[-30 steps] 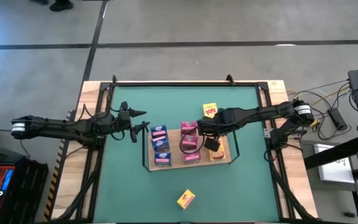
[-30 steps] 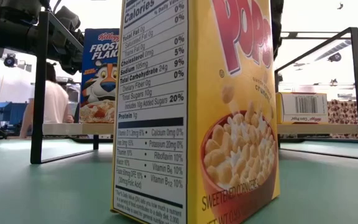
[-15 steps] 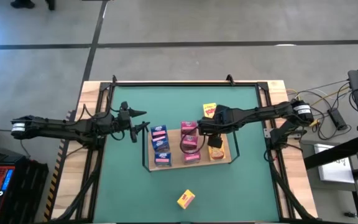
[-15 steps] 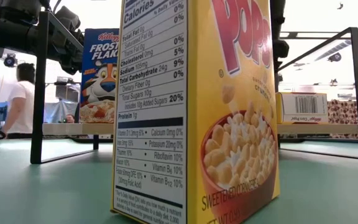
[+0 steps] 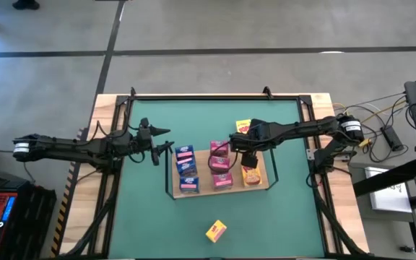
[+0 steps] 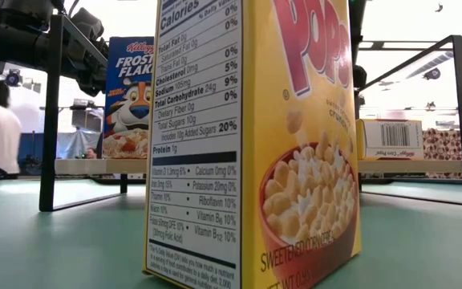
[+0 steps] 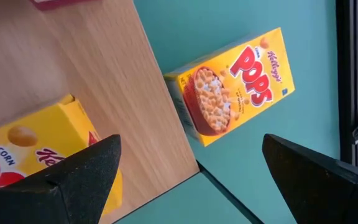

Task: Stack cereal on shelf
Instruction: Remove the yellow cereal box from the shelf

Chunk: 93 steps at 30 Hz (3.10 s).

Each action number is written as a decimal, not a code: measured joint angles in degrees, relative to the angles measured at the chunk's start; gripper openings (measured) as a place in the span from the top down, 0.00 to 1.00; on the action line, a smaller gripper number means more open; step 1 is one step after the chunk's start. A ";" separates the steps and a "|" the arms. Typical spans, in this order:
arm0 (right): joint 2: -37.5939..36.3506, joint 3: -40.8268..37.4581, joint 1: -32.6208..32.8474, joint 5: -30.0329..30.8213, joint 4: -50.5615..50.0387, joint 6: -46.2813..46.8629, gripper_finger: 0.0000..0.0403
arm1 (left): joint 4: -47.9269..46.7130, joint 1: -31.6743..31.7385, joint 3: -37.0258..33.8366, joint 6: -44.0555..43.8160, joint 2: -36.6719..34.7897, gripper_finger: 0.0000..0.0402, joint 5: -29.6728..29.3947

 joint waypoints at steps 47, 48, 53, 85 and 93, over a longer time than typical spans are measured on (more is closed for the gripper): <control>0.00 -3.14 3.43 -15.59 2.34 8.75 0.06 | -0.04 0.02 -0.02 0.00 0.02 0.42 0.02; 0.00 -3.14 3.60 -15.58 2.34 8.75 0.06 | -0.04 0.00 -0.02 0.00 0.02 0.42 0.00; -0.09 -3.14 4.14 -15.65 2.36 9.36 0.06 | -0.04 0.02 -0.02 0.00 0.02 0.42 0.02; -3.01 -3.14 10.60 -16.30 3.30 15.04 0.06 | 0.00 0.00 -0.02 0.00 0.02 0.42 0.00; -7.41 -3.14 16.06 -9.92 5.58 28.54 0.06 | 0.00 0.01 -0.02 0.00 0.02 0.42 0.02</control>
